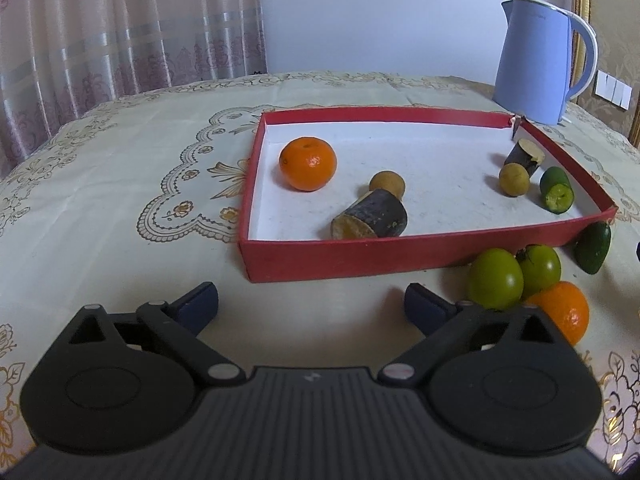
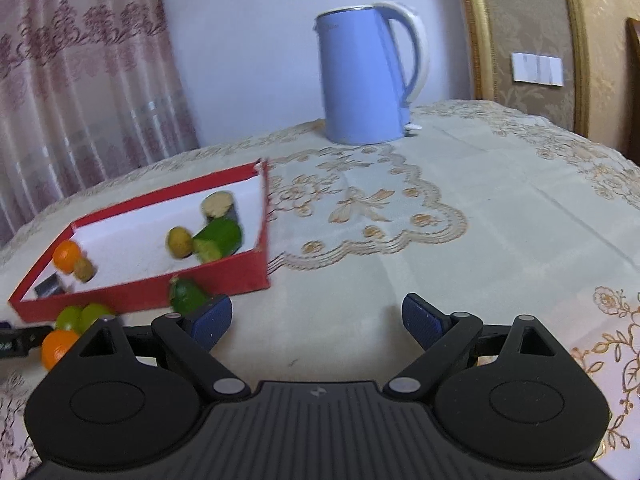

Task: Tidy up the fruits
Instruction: 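Move the right gripper to the dark green gourd piece and close it, then lift the green gourd piece into the tray and open the right gripper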

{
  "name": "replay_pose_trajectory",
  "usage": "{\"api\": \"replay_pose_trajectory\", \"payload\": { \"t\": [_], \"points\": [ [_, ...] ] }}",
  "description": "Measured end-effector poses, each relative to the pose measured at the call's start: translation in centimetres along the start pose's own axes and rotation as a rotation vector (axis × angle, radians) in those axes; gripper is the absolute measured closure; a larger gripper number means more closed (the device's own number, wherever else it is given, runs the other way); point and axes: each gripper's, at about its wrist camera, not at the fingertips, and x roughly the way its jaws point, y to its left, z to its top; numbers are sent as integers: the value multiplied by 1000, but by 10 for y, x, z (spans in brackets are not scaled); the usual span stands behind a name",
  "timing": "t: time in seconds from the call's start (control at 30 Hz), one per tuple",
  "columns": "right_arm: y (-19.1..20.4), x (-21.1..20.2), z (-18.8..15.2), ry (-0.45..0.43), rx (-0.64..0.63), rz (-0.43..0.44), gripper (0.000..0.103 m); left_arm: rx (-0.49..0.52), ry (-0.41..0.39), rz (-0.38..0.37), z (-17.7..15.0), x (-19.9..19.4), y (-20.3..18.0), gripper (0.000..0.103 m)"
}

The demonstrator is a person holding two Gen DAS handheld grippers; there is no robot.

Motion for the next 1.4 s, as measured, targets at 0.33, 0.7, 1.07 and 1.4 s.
{"api": "replay_pose_trajectory", "payload": {
  "t": [0.33, 0.7, 1.07, 1.4],
  "points": [
    [57, 6, 0, -2, -199, 47, 30, -3, 1, -3, 0, 0, 1, 2],
    [70, 37, 4, 57, -194, 70, 52, -14, 1, -9, 0, 1, 1, 0],
    [76, 42, 4, 67, -202, 50, 65, -13, 2, -10, 0, 1, 2, 0],
    [72, 40, 4, 64, -167, 62, 72, -12, 3, -9, 0, 1, 1, 0]
  ]
}}
